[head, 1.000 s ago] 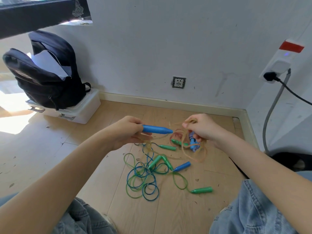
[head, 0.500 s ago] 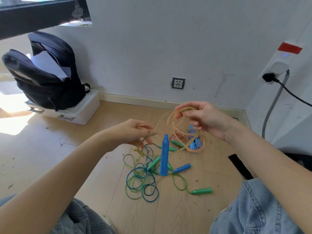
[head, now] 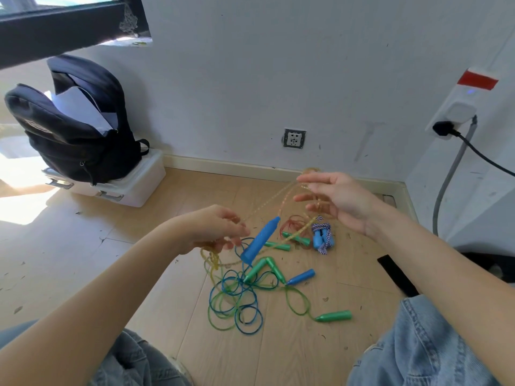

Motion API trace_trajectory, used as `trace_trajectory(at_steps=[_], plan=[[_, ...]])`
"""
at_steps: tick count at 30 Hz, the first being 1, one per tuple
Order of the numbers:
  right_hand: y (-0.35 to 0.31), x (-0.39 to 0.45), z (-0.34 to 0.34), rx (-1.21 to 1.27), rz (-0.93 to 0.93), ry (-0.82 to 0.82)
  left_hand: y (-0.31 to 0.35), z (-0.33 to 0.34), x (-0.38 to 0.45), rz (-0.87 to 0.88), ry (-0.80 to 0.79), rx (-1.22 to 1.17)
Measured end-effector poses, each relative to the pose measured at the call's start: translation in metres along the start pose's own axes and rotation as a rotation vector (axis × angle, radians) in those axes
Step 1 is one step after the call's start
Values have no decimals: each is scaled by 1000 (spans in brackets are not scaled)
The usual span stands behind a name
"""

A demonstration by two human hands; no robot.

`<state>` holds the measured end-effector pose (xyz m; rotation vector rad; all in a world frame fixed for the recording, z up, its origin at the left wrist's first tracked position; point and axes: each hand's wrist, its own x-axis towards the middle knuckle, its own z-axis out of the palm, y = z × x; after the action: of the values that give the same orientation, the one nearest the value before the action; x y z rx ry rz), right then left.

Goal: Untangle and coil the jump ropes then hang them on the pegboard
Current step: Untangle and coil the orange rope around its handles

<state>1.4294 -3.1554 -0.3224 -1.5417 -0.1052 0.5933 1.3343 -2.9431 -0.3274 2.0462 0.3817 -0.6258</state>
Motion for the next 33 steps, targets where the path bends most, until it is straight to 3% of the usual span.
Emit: trace_trajectory(at_steps=[4,8,10,13,16,20,24,29,31,33], plan=[[8,5,-7,-388,-100,187,0,5,1,-37,-23,-42],[11,0,-2,-759,-173,114,5,-3,0,86,-5,-248],[10,-2,0,-918,-215,155,8,-6,-2,125,-52,-307],[2,-7,3,-668,-207,121,8,-3,-2,123,-102,-351],[-8,-15,11,-285,-83,-92,7,3,0,108,-43,-347],[-7,-15,17,-272,-69,-189,9,7,1,135,3,-324],[-7,-8,11,-262,-149,27,9,3,1,130,38,-242],[-6,0,-1,-108,-252,456,2,5,6,43,117,73],[-8,0,-4,-50,-272,510,-2,6,8,-12,132,149],[-12,-2,-3,98,-236,432,-4,5,8,-82,145,123]])
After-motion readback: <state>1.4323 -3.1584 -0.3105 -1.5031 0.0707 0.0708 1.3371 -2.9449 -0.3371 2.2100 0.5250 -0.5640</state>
